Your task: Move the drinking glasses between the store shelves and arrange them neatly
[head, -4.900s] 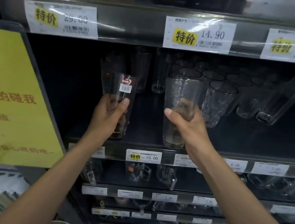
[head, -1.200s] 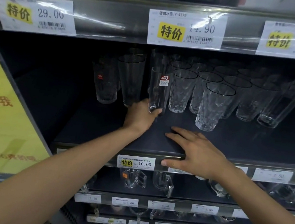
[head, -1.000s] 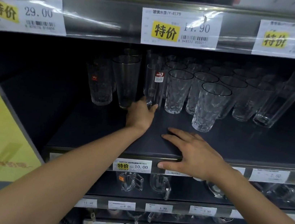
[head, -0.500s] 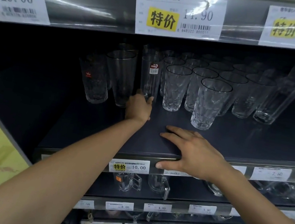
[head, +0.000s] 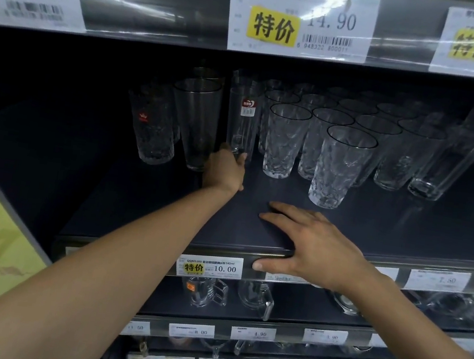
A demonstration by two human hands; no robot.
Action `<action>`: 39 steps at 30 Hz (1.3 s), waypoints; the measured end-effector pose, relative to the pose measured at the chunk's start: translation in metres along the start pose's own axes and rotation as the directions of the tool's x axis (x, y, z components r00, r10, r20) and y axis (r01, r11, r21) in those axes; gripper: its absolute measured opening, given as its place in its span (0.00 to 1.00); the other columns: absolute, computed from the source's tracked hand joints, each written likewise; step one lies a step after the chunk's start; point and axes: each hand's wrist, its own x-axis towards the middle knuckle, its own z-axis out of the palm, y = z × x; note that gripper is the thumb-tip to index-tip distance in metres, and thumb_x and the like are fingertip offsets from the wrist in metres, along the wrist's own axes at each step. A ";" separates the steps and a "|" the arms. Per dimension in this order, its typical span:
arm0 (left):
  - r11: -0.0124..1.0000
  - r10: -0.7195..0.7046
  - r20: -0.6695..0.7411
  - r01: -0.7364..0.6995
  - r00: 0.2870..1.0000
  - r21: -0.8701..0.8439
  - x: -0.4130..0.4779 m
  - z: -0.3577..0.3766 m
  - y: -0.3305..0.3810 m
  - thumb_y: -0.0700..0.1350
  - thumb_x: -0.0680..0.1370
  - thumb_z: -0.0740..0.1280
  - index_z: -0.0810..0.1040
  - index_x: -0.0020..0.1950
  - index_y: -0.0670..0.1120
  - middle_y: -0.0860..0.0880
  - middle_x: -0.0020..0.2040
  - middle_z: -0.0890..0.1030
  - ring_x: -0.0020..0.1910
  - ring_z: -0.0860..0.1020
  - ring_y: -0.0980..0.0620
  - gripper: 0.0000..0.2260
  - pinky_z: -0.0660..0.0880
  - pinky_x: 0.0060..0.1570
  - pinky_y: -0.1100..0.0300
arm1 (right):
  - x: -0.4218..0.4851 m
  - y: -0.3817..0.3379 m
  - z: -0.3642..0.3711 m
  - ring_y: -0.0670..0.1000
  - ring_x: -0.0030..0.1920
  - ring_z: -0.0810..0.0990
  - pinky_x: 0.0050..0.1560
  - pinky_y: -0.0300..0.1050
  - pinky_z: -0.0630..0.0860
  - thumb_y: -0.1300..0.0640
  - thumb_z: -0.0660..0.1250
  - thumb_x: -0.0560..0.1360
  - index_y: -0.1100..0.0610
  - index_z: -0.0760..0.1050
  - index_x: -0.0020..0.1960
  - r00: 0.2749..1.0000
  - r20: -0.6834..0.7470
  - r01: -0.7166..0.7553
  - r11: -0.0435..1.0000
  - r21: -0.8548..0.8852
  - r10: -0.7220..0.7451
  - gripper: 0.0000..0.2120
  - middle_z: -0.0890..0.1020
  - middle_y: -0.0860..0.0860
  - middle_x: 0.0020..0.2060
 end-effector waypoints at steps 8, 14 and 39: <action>0.999 -0.025 0.001 0.025 1.000 -0.045 0.001 0.001 -0.002 0.50 0.83 0.61 0.74 0.56 0.39 0.48 0.33 0.77 0.19 0.74 0.59 0.14 0.64 0.18 0.68 | 0.001 0.001 0.001 0.47 0.77 0.58 0.75 0.44 0.53 0.22 0.58 0.66 0.43 0.58 0.78 1.000 -0.017 0.012 1.000 0.004 -0.011 0.46 0.56 0.43 0.79; 0.996 -0.045 0.008 0.046 0.999 -0.081 -0.003 -0.001 -0.003 0.49 0.83 0.62 0.75 0.54 0.38 0.49 0.30 0.77 0.15 0.73 0.61 0.13 0.64 0.16 0.72 | 0.002 0.003 0.001 0.47 0.77 0.57 0.75 0.45 0.54 0.22 0.57 0.67 0.43 0.56 0.78 1.000 -0.011 0.026 1.000 -0.011 -0.027 0.45 0.56 0.43 0.79; 0.828 0.203 0.385 0.052 0.900 -0.558 -0.171 -0.091 0.014 0.46 0.79 0.68 0.84 0.51 0.49 0.55 0.49 0.86 0.51 0.83 0.61 0.05 0.74 0.56 0.62 | -0.137 0.003 -0.013 0.40 0.53 0.83 0.56 0.41 0.79 0.52 0.70 0.77 0.49 0.82 0.56 0.740 -0.268 -0.149 0.539 0.829 0.617 0.08 0.86 0.42 0.49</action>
